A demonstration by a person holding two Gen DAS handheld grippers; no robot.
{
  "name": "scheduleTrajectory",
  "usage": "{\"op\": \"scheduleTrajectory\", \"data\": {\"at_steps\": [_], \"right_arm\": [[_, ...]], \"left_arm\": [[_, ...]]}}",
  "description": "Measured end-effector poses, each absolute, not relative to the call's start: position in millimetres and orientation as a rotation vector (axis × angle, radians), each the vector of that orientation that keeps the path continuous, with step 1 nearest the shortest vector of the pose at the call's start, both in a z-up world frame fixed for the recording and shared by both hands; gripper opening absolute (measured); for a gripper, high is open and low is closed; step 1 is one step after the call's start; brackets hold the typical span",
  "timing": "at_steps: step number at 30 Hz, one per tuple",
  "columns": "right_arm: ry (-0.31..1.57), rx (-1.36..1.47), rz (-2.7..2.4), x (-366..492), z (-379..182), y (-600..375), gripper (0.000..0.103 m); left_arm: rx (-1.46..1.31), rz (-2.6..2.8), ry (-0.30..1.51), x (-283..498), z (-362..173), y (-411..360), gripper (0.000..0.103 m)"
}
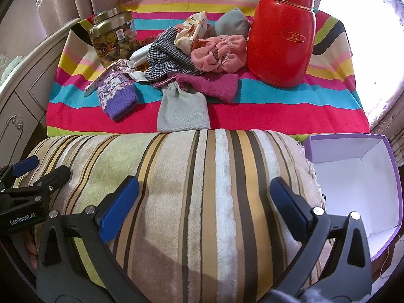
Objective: Organize soft objects
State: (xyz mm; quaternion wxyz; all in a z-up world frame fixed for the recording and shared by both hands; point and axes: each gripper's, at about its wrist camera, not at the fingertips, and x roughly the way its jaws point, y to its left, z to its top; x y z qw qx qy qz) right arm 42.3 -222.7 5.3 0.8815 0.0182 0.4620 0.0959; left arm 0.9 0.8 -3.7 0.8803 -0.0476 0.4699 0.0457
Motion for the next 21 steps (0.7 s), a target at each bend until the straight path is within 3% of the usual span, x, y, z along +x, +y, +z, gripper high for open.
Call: {"op": "scheduleTrajectory", "data": {"at_steps": [21], "right_arm": [[1.001, 0.045, 0.247, 49.9, 5.4, -226.3, 0.103]], "left_arm": [[-0.095, 0.103, 0.962, 8.1, 0.3, -2.2, 0.103]]}}
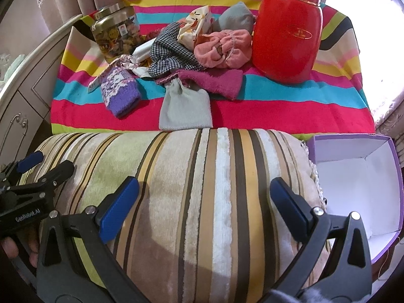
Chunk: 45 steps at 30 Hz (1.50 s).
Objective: Organize soft objects
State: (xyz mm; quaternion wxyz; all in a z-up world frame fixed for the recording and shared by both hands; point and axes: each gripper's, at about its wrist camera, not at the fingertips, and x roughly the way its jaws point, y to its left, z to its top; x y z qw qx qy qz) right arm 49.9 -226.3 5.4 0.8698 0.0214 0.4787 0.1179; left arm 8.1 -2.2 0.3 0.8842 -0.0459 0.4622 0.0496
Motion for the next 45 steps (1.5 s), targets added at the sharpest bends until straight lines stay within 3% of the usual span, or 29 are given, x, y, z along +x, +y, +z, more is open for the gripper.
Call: {"op": "scheduleTrajectory", "data": {"at_steps": [24, 45], "right_arm": [[1.019, 0.086, 0.325, 116, 7, -215, 0.103], [0.809, 0.161, 0.248, 233, 54, -202, 0.103]], "left_arm": [[-0.263, 0.088, 0.962, 94, 2, 19, 0.097], [-0.448, 0.151, 1.083, 181, -43, 35, 0.090]]}}
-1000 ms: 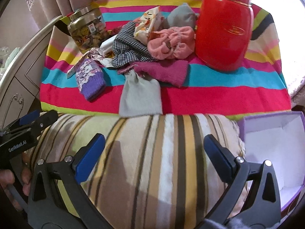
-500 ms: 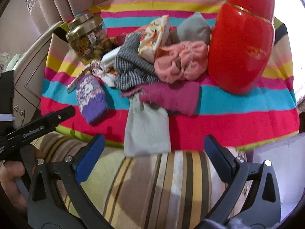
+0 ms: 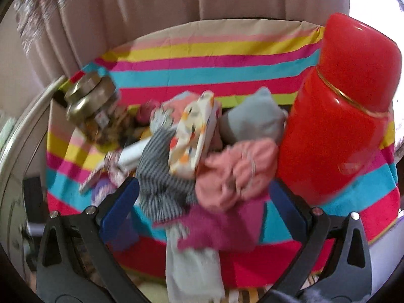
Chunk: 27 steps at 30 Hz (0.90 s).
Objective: Organize soft objects
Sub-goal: 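Grasp the purple knit mitten with the left tool while the right tool grasps the floral pouch, then carry mitten and pouch into the white box and open both tools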
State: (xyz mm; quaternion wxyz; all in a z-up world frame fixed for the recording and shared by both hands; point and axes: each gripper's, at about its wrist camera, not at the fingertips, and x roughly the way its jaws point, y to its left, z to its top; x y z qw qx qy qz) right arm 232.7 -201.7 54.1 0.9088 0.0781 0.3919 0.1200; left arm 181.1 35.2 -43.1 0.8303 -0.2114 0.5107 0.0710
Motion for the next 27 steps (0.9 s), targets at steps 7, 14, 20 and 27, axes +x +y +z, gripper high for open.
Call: {"op": "scheduleTrajectory", "data": {"at_steps": [7, 14, 20, 27], "right_arm": [[0.811, 0.204, 0.225, 274, 43, -191, 0.092], [0.858, 0.217, 0.272, 303, 20, -179, 0.042], [0.803, 0.218, 0.312, 287, 29, -181, 0.022], [0.704, 0.220, 0.329, 254, 62, -188, 0.021]], "left_arm": [[-0.408, 0.129, 1.077, 190, -50, 28, 0.067], [-0.410, 0.112, 1.034, 183, -47, 27, 0.039], [-0.432, 0.098, 0.990, 175, -41, 32, 0.018], [-0.467, 0.079, 0.921, 160, -30, 38, 0.014]]}}
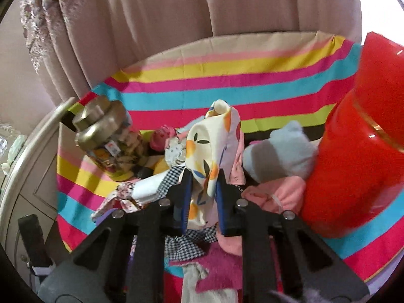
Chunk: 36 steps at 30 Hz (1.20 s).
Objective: Organize soft objects
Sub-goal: 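Carry mitten and pouch into the white box and open both tools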
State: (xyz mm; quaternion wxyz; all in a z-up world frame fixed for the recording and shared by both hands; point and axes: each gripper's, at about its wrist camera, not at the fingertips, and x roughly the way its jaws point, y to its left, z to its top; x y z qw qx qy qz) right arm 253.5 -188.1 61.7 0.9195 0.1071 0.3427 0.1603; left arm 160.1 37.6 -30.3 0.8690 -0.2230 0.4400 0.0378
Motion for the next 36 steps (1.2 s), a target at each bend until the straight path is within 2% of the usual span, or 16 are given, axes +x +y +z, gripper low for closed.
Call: {"op": "scheduleTrajectory", "data": {"at_steps": [8, 18, 25, 36], "right_arm": [[0.650, 0.212, 0.334, 204, 85, -209, 0.021], [0.688, 0.229, 0.226, 155, 81, -284, 0.021], [0.771, 0.232, 0.101, 125, 60, -350, 0.021], [0.896, 0.274, -0.067, 90, 17, -441, 0.021]], "left_arm": [[-0.476, 0.083, 0.817, 141, -8, 40, 0.014], [-0.432, -0.026, 0.774, 121, 24, 7, 0.014], [-0.415, -0.168, 0.792, 115, 39, -50, 0.014], [-0.314, -0.458, 0.895, 106, 45, -182, 0.014]]}}
